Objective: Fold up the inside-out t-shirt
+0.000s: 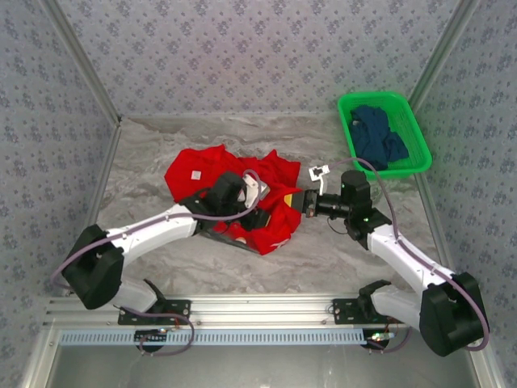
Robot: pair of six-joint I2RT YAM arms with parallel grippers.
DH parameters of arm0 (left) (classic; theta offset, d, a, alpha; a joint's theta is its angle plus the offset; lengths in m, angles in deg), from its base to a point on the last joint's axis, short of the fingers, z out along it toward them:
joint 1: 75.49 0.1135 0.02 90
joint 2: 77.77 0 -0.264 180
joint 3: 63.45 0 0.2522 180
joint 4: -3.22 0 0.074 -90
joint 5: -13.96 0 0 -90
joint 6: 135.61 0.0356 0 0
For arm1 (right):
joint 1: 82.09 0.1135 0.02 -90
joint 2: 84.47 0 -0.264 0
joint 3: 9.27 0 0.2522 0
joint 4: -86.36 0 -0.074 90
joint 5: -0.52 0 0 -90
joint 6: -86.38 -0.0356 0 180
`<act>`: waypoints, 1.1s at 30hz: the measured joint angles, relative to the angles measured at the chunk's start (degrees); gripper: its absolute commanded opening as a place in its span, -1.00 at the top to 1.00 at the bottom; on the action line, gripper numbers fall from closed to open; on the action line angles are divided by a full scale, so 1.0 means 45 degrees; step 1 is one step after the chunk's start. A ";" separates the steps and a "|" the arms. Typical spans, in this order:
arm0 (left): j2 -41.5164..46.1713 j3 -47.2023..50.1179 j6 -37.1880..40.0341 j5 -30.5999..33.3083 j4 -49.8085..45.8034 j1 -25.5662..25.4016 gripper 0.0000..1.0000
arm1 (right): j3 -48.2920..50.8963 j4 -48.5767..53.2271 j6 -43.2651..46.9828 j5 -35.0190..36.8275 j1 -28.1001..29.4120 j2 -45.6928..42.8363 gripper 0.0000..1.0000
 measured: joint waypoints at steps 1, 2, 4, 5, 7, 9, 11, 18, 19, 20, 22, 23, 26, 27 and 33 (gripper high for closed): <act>-0.0131 -0.0073 0.0015 -0.0092 0.0005 0.0005 0.36 | 0.0000 0.0015 0.0000 0.0005 -0.0024 0.0000 1.00; -0.0262 -0.0141 0.0044 -0.0117 -0.0005 0.0005 0.33 | 0.0000 0.0019 0.0000 0.0005 -0.0044 0.0000 1.00; -0.0539 -0.0262 0.0107 -0.0058 -0.0005 0.0000 0.24 | 0.0000 0.0024 0.0000 0.0005 -0.0063 0.0000 1.00; -0.0670 -0.0311 0.0151 0.0019 -0.0010 0.0000 0.19 | 0.0000 0.0024 0.0000 0.0005 -0.0083 0.0000 1.00; -0.0874 -0.0355 0.0233 0.0272 -0.0005 0.0000 0.14 | 0.0000 0.0029 0.0000 0.0005 -0.0112 -0.0005 1.00; -0.1049 -0.0374 0.0330 0.0427 0.0000 0.0000 0.11 | 0.0000 0.0029 0.0000 0.0005 -0.0155 -0.0005 1.00; -0.1302 -0.0374 0.0345 0.0520 0.0121 -0.0010 0.08 | 0.0000 0.0024 -0.0010 0.0005 -0.0189 -0.0005 1.00; -0.2419 -0.0374 0.0180 0.0554 0.1583 -0.0257 0.08 | 0.0063 -0.0398 -0.0389 0.0083 -0.0199 -0.0005 1.00; -0.2652 -0.0374 0.0092 0.0554 0.1919 -0.0291 0.15 | 0.0131 -0.0554 -0.0491 0.0092 -0.0199 -0.0015 1.00; -0.2900 -0.0374 0.0000 0.0554 0.2254 -0.0335 0.25 | 0.0219 -0.0680 -0.0588 0.0102 -0.0199 -0.0029 1.00; -0.3327 -0.0374 -0.0214 0.0544 0.2841 -0.0345 0.50 | 0.0398 -0.0860 -0.0801 0.0112 -0.0214 -0.0063 1.00; -0.3570 -0.0374 -0.0296 0.0549 0.3172 -0.0345 0.64 | 0.0486 -0.0923 -0.0869 0.0141 -0.0233 -0.0087 1.00; -0.3881 -0.0369 -0.0583 0.0549 0.3764 -0.0340 1.00 | 0.0670 -0.0942 -0.0942 0.0223 -0.0355 -0.0243 1.00; -0.3871 -0.0350 -0.0646 0.0539 0.4002 -0.0335 1.00 | 0.0699 -0.0899 -0.0942 0.0238 -0.0442 -0.0330 1.00; -0.1263 0.1647 -0.0831 0.0534 0.5450 -0.0277 1.00 | 0.0680 0.1025 -0.0170 0.1797 -0.1258 -0.1549 1.00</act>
